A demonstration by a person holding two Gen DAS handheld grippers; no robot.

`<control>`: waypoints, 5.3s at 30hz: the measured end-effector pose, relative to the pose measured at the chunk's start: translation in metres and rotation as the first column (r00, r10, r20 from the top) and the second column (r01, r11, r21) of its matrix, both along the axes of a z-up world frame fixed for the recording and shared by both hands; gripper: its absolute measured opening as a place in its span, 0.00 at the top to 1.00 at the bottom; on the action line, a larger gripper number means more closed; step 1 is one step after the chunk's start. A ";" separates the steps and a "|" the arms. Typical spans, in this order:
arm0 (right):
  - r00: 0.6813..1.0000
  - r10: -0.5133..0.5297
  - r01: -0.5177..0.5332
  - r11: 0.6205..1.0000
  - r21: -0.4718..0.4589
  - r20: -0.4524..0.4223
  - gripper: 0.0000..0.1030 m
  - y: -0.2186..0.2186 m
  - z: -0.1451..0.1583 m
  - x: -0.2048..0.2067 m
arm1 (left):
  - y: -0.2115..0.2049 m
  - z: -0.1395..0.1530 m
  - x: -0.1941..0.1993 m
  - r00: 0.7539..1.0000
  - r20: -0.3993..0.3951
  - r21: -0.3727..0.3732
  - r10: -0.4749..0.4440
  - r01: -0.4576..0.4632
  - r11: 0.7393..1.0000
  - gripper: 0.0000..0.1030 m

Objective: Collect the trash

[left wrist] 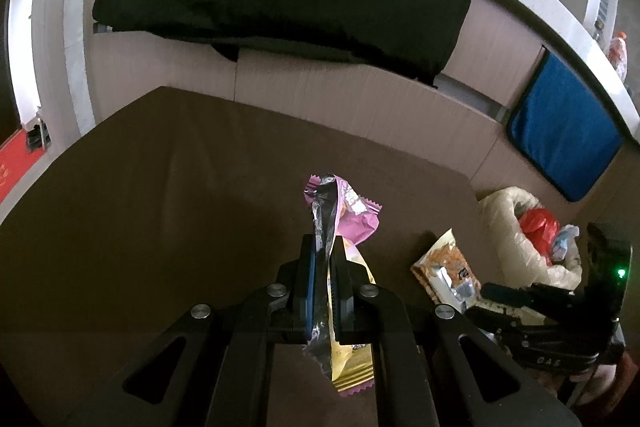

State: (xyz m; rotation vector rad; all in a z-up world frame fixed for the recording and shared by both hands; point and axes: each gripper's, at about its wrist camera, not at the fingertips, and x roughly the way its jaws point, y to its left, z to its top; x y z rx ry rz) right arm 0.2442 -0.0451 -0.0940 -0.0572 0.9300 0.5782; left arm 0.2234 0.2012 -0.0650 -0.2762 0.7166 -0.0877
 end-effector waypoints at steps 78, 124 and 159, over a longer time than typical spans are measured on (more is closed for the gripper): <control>0.879 -0.378 0.362 0.926 0.109 0.290 0.74 -0.251 0.093 0.015 | -0.312 0.028 0.095 0.909 -0.009 -0.016 -0.417 0.417 0.909 0.94; 0.887 -0.404 0.399 0.914 0.070 0.225 0.49 -0.219 0.064 0.037 | -0.221 0.037 0.066 0.963 0.026 -0.107 -0.269 0.270 0.957 0.54; 0.912 -0.326 0.323 0.945 0.053 0.250 0.77 -0.148 0.088 -0.019 | -0.171 0.082 -0.117 0.953 0.197 0.109 -0.229 0.211 0.971 0.53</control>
